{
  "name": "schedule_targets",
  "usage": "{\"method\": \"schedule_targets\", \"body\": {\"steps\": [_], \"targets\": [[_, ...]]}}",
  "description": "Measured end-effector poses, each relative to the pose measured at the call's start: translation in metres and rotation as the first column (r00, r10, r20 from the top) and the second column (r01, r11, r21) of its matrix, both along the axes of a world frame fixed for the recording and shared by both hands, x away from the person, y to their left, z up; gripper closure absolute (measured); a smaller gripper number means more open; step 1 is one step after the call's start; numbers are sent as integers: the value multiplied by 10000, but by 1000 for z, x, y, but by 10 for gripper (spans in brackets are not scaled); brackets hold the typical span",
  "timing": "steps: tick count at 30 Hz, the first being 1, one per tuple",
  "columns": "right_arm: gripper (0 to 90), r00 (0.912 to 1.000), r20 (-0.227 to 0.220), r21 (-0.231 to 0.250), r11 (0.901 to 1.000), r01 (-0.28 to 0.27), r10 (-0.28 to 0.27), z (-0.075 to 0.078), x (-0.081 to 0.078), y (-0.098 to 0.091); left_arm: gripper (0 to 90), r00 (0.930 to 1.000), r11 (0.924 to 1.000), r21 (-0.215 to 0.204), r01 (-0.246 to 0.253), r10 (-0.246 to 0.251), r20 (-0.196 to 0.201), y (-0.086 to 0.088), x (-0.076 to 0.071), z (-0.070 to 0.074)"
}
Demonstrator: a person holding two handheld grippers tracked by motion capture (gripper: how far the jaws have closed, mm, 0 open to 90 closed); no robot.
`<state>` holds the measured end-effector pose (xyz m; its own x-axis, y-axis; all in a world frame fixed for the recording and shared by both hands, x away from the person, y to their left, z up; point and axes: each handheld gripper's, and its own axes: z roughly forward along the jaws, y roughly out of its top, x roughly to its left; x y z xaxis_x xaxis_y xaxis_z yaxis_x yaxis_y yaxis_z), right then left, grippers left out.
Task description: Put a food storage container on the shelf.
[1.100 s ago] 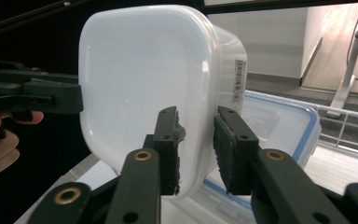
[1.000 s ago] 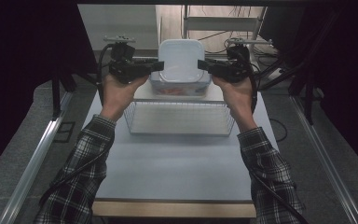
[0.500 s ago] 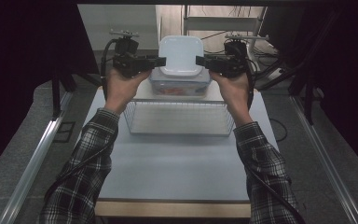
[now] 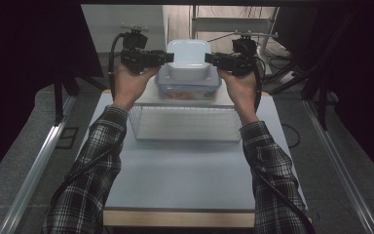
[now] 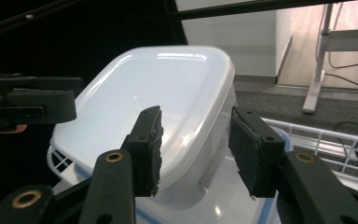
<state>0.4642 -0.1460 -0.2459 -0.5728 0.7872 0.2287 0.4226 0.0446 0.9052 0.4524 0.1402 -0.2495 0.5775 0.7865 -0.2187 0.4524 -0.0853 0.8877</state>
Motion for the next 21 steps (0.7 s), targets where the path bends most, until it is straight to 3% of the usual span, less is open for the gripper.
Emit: {"method": "schedule_targets", "body": {"steps": [4,8,11,16,17,21], "targets": [[522,10000,-44,-46,10000,70,-70,0,5,0,483,9998,9998,148,-164,163,98,0,1,1],[487,10000,6,-68,10000,-18,18,2,2,-2,437,9997,10000,-47,83,-82,237,3,-4,3],[429,9993,-44,171,9992,-372,373,3,-2,-5,388,9987,9994,43,346,-347,385,4,-11,4],[309,9947,112,63,9947,-1023,1022,2,-12,-9,261,9955,9965,224,803,-813,477,6,-22,-1],[274,9926,176,56,9927,-1202,1201,0,-15,-10,187,9951,9961,246,850,-861,478,6,-23,-2],[204,9889,162,-39,9891,-1475,1475,-7,-21,-11,109,9933,9933,441,1072,-1090,386,5,-30,-9]]}}
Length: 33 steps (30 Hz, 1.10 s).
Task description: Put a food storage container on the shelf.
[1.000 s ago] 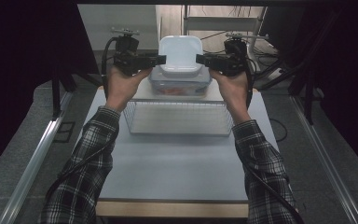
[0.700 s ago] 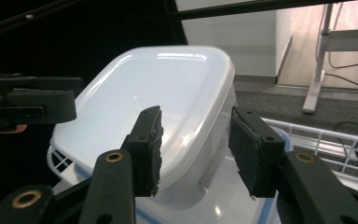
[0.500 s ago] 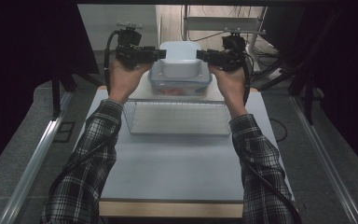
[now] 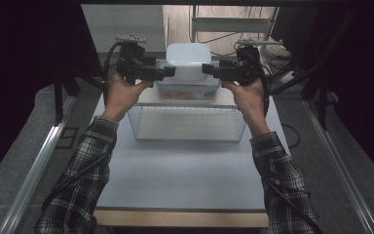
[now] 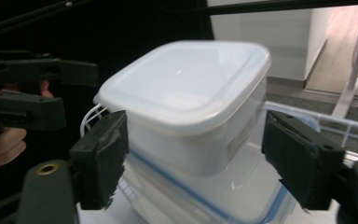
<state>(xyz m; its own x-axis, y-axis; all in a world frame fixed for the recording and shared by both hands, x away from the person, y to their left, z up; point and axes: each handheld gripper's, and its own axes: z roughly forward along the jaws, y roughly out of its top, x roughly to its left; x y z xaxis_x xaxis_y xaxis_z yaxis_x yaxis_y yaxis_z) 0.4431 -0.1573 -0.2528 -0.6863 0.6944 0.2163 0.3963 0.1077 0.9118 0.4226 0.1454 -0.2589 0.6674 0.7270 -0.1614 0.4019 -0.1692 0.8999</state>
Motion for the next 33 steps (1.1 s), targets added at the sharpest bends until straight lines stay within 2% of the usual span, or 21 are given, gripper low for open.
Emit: {"method": "schedule_targets", "body": {"steps": [2,5,13,15,19,27,33], "targets": [[189,10000,36,-71,9999,-92,92,-3,-3,-1,96,9999,9998,193,39,-42,163,0,-7,-5],[164,9995,64,-111,9995,-301,302,-8,-9,-2,81,9995,9996,251,106,-113,291,2,-13,-11],[105,9976,322,-487,9970,-600,616,-18,-21,-3,48,9969,9987,161,473,-483,628,5,-28,-28],[92,9968,411,-670,9956,-660,688,-24,-26,-4,42,9963,9982,219,552,-565,647,5,-31,-33],[76,9964,358,-725,9946,-738,766,-30,-30,-5,35,9956,9974,327,649,-670,659,6,-37,-45],[48,9946,508,-1006,9913,-849,904,-47,-40,-9,30,9948,9966,581,591,-636,800,7,-51,-63],[39,9940,395,-997,9902,-976,1020,-59,-47,-13,41,9947,9968,525,603,-645,806,8,-59,-73]]}}
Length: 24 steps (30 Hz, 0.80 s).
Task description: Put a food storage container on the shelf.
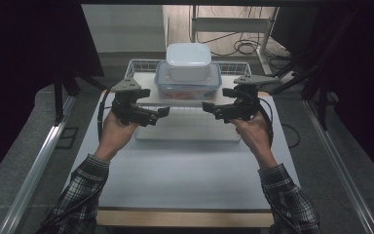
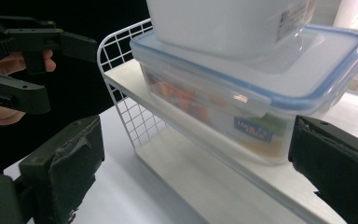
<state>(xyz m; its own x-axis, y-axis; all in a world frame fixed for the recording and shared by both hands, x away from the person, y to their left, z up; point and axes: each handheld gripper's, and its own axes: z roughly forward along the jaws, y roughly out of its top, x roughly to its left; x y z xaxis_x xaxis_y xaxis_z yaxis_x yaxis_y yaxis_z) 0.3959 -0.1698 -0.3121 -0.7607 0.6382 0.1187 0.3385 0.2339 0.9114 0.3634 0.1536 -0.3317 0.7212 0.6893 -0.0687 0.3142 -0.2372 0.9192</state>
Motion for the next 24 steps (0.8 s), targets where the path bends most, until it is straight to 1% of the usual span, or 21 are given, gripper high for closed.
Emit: {"method": "schedule_targets", "body": {"steps": [2,6,7,11,12,16,20,24], "targets": [[38,10000,5,2,10000,-15,15,-2,-1,-1,41,10000,10000,43,-3,3,-7,0,-3,-4],[33,10000,34,-93,10000,-10,11,-12,-6,-3,40,10000,9999,117,-69,69,4,0,-8,-12],[33,10000,34,-93,10000,-10,11,-12,-6,-3,40,10000,9999,151,-77,77,12,-1,-9,-14],[27,10000,40,-178,9998,-70,71,-20,-10,-3,38,10000,9997,248,-46,47,-37,-1,-15,-24],[24,9999,52,-214,9997,-114,115,-24,-12,-3,38,10000,9997,257,-52,53,-36,-1,-16,-27],[17,9999,85,-310,9994,-129,132,-29,-16,-2,38,10000,9997,246,-40,41,-17,-2,-21,-35],[12,9997,124,-432,9988,-211,216,-38,-23,-1,38,10000,9994,351,-28,27,33,-3,-27,-42],[12,9996,122,-455,9986,-256,262,-43,-26,0,37,10000,9994,352,12,-13,23,-4,-32,-50]]}}
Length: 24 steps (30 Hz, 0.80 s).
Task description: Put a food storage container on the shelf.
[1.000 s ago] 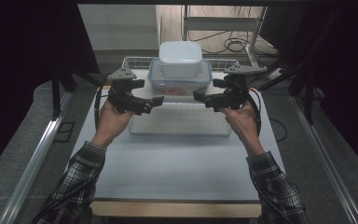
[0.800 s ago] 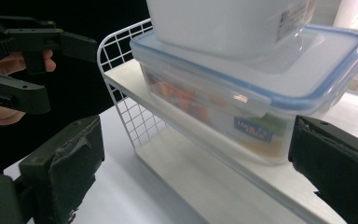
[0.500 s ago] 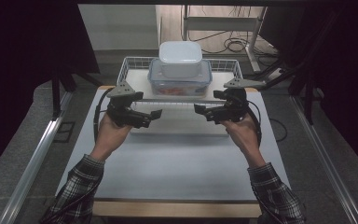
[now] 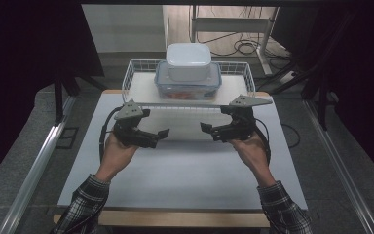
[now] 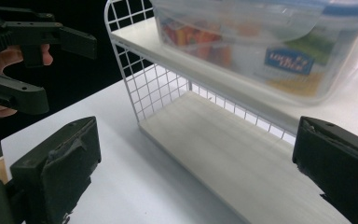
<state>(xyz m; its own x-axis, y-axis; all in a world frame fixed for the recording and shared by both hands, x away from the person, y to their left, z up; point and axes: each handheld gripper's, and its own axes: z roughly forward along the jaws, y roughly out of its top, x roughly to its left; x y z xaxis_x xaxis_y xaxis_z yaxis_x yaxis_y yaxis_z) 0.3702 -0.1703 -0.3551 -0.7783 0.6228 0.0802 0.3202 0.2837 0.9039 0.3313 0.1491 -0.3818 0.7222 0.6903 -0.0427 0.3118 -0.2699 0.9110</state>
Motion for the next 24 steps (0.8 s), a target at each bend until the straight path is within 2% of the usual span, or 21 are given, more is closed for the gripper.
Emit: {"method": "schedule_targets", "body": {"steps": [7,14,19,24], "targets": [[4,10000,-79,-41,10000,-38,37,-15,-7,0,37,10000,9999,-112,0,0,-48,-1,-9,-13],[1,9998,-192,-216,9998,-45,40,-34,-14,-3,37,9999,10000,3,-3,3,-152,-3,-17,-31],[0,9991,-416,-396,9992,55,-72,-48,-18,-7,31,9997,9994,349,10,-2,-237,-4,-23,-43],[0,9989,-438,-401,9991,153,-171,-54,-23,-14,25,9998,9983,575,-57,68,-195,-4,-30,-51]]}}
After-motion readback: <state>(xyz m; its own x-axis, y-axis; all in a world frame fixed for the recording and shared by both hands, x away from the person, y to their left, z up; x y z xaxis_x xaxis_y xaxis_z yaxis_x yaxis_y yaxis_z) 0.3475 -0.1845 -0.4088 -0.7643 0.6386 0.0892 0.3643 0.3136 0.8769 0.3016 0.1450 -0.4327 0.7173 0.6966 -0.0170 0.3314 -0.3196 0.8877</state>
